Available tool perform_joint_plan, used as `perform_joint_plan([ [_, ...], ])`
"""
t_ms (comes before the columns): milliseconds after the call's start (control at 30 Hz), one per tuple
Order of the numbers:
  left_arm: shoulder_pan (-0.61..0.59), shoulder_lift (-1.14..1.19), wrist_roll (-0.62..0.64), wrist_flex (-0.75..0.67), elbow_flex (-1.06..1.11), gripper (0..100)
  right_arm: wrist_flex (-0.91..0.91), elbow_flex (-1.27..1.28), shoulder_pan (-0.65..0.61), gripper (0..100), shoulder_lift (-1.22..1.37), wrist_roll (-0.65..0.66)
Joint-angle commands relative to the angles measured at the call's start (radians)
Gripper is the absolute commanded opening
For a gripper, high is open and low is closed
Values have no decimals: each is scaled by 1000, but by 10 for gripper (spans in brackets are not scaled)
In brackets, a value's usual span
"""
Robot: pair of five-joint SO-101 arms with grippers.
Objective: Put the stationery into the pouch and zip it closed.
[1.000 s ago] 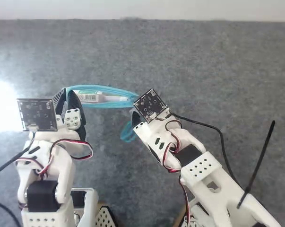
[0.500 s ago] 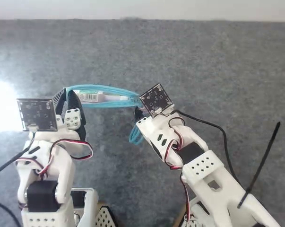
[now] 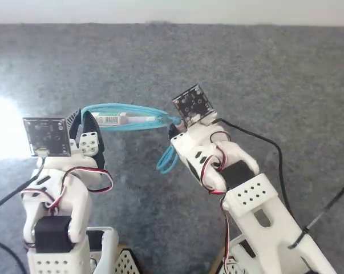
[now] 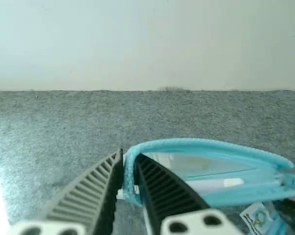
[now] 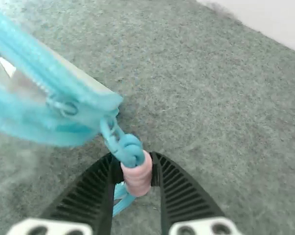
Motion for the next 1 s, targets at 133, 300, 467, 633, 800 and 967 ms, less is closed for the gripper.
perform_joint_plan([
  [133, 5, -6, 2, -72, 61, 11, 205, -210, 33, 8, -166, 43],
  [300, 20, -6, 2, -97, 101, 11, 332, -287, -22, 8, -232, 74],
  [467, 89, -6, -32, -97, 143, 11, 403, -348, -65, 8, -236, 75],
  [633, 137, -6, -35, -97, 173, 10, 440, -384, -122, 8, -237, 144],
  [800, 199, -6, -61, -98, 197, 10, 495, -445, -148, 8, -236, 195],
  [967, 253, 2, -81, -166, 263, 10, 544, -497, -148, 8, -236, 227],
])
